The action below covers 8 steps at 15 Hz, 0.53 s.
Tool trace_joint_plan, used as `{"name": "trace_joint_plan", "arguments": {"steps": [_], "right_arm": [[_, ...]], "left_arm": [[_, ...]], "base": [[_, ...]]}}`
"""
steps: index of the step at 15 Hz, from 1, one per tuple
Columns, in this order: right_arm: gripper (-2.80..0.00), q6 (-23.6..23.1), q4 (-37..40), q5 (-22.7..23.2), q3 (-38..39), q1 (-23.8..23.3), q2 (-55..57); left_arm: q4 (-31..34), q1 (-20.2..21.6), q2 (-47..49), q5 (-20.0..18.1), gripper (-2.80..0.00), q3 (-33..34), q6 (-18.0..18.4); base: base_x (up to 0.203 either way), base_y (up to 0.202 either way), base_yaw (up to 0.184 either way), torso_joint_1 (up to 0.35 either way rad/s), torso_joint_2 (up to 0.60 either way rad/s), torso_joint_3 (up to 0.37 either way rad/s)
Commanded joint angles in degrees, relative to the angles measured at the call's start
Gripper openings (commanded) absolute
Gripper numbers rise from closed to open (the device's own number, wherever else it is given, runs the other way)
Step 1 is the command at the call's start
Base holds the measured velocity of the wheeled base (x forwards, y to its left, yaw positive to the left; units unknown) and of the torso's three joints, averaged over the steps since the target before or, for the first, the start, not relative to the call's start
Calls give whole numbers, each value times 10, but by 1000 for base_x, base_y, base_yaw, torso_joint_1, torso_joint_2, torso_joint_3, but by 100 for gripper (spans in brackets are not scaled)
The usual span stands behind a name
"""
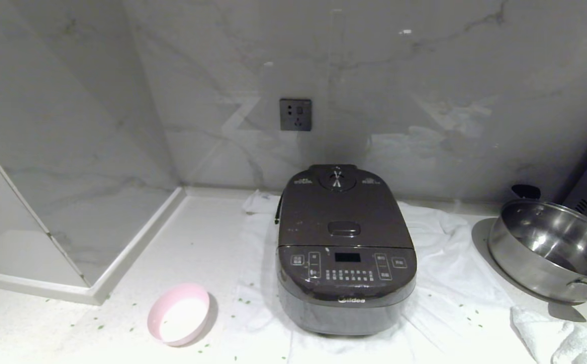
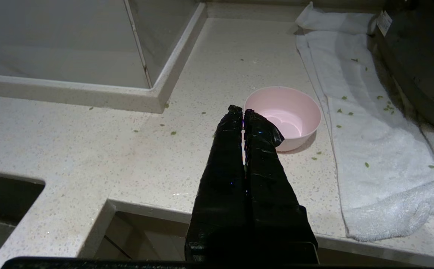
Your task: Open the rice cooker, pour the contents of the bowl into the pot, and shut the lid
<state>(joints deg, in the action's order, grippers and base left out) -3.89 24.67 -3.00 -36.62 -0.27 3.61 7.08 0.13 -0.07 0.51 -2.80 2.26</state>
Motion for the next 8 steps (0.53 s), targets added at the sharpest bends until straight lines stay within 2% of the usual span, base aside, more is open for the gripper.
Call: {"name": "trace_joint_plan", "arguments": {"steps": [1, 3, 4, 6, 7, 8], "right_arm": [[-280, 10, 16, 0, 66, 1, -36], [-280, 11, -20, 4, 148, 1, -36], [-280, 5, -62, 6, 202, 1, -36], [-280, -10, -178, 14, 310, 1, -36], [-280, -15, -250, 18, 348, 1, -36], [-280, -17, -285, 21, 367, 1, -36]], "left_arm": [[0, 0, -1, -1, -280, 0, -2], [0, 0, -1, 0, -280, 0, -4], [0, 0, -1, 1, -280, 0, -9], [-1, 0, -1, 1, -280, 0, -14], [-1, 0, -1, 1, -280, 0, -13], [0, 0, -1, 0, -280, 0, -9]], "base": [[0, 0, 0, 0, 0, 0], [0, 0, 0, 0, 0, 0], [0, 0, 0, 0, 0, 0], [0, 0, 0, 0, 0, 0], [0, 0, 0, 0, 0, 0], [0, 0, 0, 0, 0, 0]]}}
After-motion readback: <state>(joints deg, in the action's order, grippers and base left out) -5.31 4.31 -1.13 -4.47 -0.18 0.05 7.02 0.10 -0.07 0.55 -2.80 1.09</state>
